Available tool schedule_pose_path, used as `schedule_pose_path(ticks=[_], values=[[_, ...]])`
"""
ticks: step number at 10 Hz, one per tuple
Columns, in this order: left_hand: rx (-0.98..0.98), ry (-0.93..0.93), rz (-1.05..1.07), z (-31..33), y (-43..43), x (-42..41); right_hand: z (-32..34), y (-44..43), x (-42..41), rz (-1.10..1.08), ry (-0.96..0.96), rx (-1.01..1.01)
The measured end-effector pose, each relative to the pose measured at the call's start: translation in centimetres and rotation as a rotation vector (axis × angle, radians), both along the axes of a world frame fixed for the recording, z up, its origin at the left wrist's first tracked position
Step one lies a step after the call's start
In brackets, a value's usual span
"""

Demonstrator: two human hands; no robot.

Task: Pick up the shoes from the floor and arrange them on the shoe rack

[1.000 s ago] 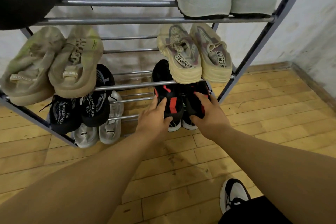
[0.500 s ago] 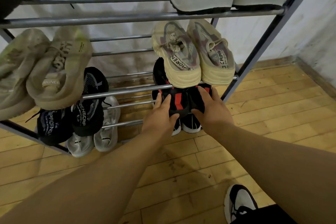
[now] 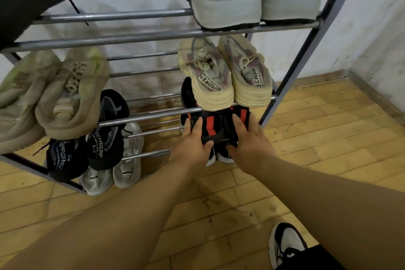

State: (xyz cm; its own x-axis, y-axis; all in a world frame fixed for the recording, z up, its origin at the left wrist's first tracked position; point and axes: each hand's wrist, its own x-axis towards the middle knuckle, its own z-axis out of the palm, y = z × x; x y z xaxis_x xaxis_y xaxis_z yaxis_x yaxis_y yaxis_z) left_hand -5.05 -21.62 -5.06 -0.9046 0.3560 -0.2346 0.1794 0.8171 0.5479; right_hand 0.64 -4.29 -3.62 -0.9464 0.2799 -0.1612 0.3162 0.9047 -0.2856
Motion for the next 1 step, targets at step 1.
schedule_pose_path(ticks=[1], values=[[-0.051, -0.007, -0.027, 1.65, -0.26, 1.38, 1.86, -0.94, 1.4, 0.041, -0.099, 0.025]])
